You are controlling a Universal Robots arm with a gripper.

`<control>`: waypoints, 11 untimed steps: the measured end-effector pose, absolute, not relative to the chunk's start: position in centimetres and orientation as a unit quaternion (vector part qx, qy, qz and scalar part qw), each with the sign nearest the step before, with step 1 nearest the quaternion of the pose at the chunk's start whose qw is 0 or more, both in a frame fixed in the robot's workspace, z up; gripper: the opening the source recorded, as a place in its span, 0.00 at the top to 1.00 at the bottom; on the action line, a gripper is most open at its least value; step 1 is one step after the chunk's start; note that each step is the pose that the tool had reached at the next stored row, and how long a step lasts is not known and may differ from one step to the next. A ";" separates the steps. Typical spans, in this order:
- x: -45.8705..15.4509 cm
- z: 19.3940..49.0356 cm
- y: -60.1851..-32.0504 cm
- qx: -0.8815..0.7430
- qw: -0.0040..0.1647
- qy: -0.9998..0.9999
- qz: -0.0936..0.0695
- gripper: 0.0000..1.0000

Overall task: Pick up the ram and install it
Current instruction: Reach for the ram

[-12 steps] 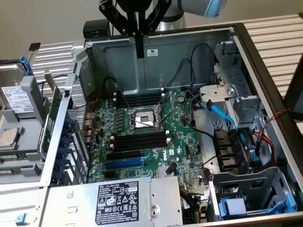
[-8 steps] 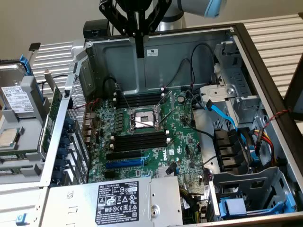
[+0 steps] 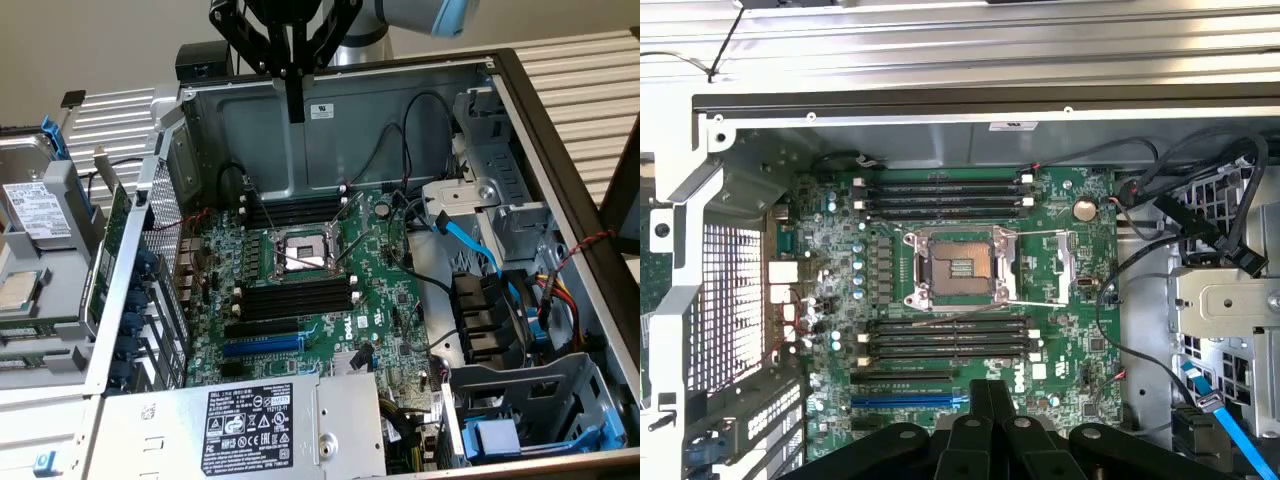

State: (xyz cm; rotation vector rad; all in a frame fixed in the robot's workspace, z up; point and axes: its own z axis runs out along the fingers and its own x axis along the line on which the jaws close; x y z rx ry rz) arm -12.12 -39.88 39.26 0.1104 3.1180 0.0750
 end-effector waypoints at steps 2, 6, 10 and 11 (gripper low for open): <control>-12.2 39.3 -39.9 0.035 0.010 0.999 0.024 0.89; -13.2 39.3 -39.9 0.035 0.010 0.999 0.024 0.89; -14.7 39.3 -39.9 0.035 0.010 0.999 0.024 0.89; -15.1 39.3 -39.9 0.035 0.010 0.999 0.024 0.89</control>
